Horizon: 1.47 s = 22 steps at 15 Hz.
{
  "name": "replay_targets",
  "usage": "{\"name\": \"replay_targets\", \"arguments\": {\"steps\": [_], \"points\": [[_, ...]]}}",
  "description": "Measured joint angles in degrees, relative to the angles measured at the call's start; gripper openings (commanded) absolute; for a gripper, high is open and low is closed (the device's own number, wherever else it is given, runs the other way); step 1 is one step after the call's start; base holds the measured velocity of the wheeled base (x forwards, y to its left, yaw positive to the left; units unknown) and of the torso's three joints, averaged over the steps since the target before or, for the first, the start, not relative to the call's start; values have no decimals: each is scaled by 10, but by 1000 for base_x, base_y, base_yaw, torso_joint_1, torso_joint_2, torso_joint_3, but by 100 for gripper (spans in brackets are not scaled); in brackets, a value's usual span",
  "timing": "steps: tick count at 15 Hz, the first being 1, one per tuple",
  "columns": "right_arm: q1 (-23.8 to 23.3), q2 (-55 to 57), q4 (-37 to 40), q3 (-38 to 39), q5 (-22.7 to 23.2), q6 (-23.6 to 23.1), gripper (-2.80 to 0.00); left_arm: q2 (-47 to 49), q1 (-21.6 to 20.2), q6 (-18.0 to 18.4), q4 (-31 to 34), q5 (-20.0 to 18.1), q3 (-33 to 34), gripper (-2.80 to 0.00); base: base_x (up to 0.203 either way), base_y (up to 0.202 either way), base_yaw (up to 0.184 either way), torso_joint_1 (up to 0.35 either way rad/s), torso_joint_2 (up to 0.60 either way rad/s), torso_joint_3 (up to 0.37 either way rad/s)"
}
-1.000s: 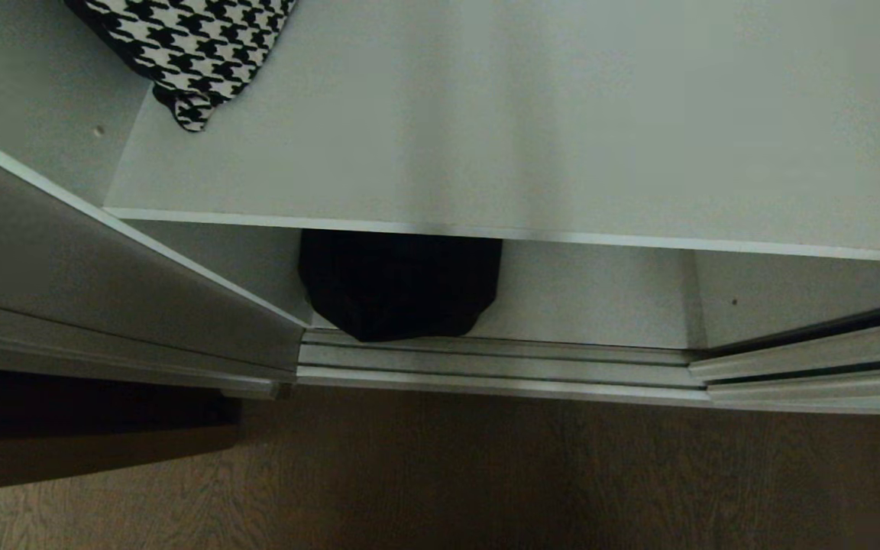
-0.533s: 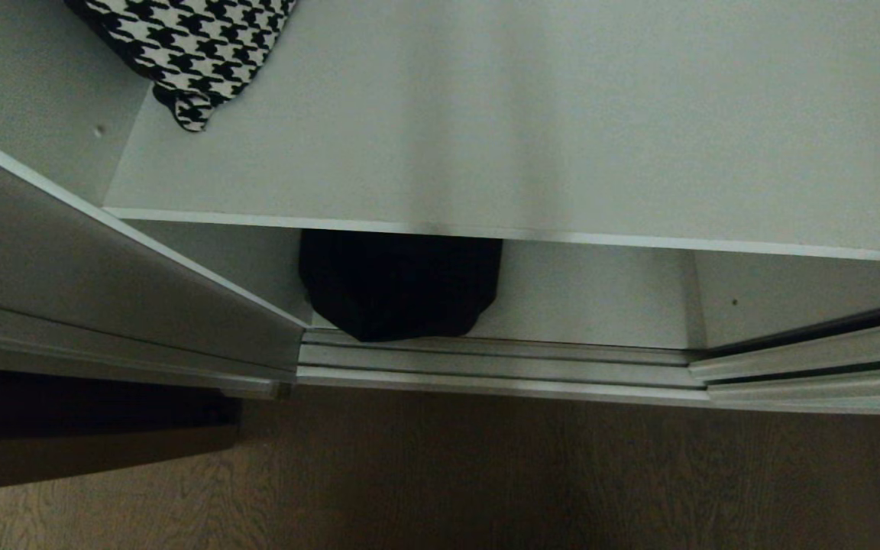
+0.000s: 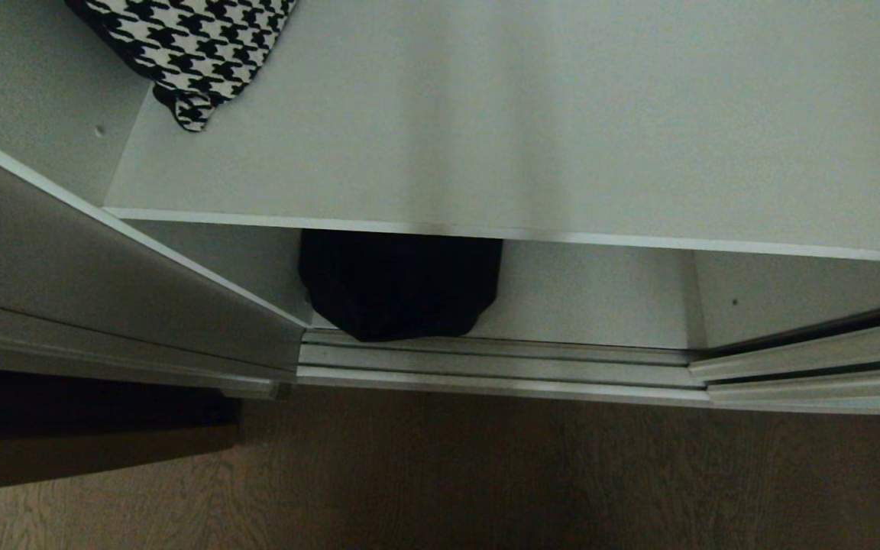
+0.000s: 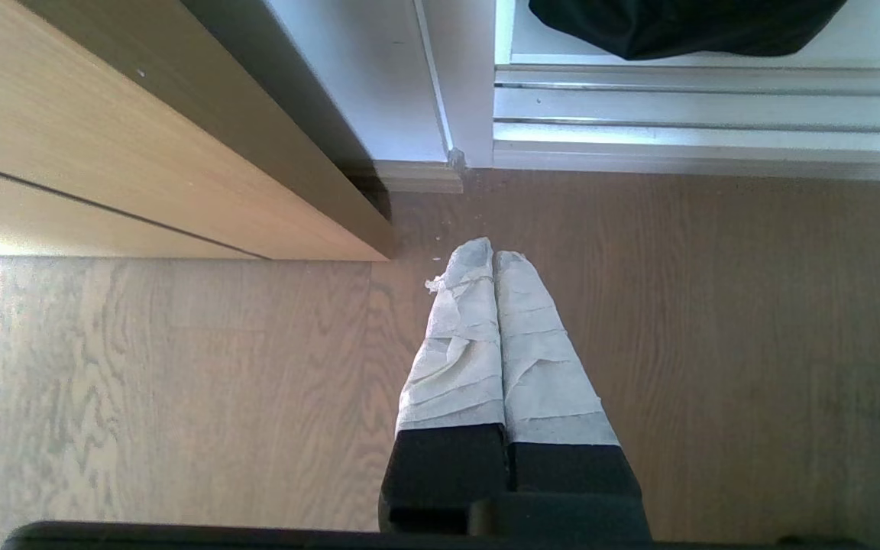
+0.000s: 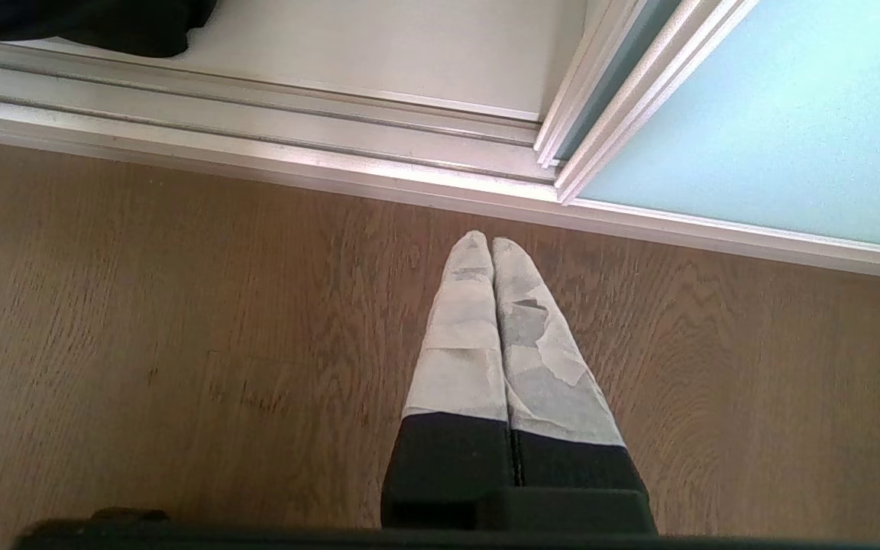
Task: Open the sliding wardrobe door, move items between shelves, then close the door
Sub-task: Close the door
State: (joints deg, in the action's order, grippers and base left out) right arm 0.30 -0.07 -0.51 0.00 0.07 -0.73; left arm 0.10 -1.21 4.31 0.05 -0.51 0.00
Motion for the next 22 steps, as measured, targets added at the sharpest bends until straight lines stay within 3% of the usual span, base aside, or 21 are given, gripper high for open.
{"name": "replay_targets", "arguments": {"steps": [9,22], "points": [[0,0,0,0,0,0,-280,0,0,11,1,0,0,-280,0,0,0,0,0,7],[0,0,0,0,0,0,-280,0,0,10,2,-1,0,-280,0,0,0,3,1,190]]}}
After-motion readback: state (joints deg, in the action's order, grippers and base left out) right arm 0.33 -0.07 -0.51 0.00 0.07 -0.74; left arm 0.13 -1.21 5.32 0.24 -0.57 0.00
